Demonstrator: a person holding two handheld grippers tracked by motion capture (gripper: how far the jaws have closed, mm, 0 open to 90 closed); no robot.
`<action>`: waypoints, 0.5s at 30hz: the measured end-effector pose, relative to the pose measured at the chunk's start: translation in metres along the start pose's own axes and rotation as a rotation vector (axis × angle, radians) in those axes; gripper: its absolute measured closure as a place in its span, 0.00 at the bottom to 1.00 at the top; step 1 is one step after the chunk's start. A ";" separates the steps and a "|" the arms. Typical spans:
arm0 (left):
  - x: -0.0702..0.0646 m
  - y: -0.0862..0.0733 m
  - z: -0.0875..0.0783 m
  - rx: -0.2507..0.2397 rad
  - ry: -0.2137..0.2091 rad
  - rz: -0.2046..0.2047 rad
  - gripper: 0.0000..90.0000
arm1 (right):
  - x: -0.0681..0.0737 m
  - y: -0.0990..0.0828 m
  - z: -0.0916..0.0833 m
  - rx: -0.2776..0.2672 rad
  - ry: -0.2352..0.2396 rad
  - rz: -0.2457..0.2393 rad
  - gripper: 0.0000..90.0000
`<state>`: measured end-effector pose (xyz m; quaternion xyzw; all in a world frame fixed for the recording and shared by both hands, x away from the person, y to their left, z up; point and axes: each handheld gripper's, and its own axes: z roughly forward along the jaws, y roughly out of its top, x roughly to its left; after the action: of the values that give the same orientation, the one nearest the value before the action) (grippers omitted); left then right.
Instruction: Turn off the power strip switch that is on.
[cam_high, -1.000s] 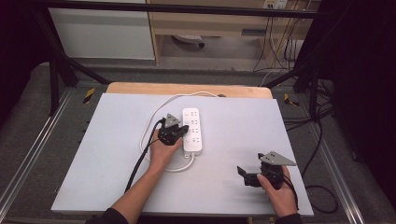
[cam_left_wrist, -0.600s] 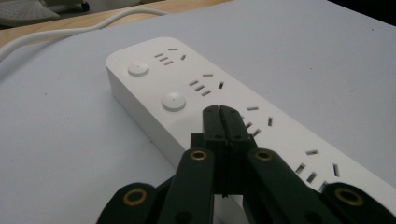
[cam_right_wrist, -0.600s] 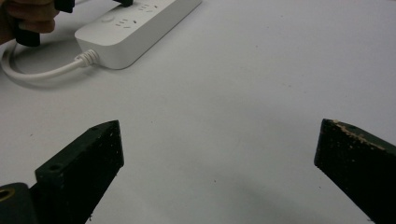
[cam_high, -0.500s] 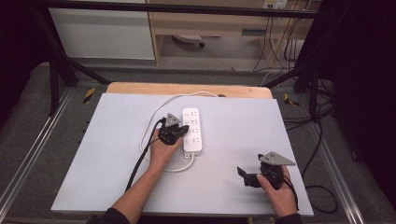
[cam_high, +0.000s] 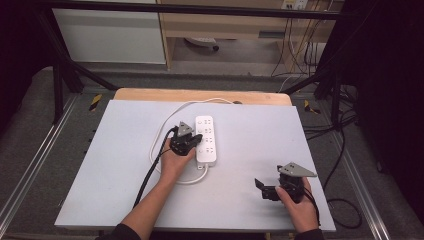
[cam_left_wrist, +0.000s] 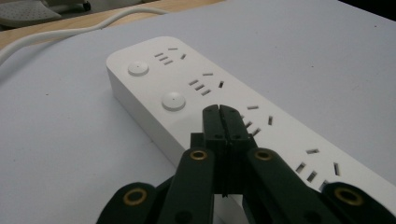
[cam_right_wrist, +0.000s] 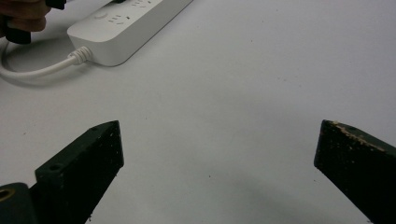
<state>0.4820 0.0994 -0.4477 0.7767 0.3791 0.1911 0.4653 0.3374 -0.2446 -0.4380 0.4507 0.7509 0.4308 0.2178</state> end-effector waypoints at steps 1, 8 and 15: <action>0.000 0.000 0.000 0.000 0.000 0.000 1.00 | 0.000 0.000 0.000 0.000 0.000 0.002 0.02; -0.003 0.001 0.000 0.009 0.015 0.024 1.00 | 0.000 0.000 -0.001 -0.004 0.003 0.010 0.02; -0.002 0.001 0.000 0.011 0.016 0.022 1.00 | -0.001 0.000 -0.001 -0.002 0.004 0.017 0.02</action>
<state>0.4811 0.0970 -0.4466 0.7817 0.3753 0.2003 0.4560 0.3369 -0.2457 -0.4370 0.4557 0.7471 0.4344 0.2132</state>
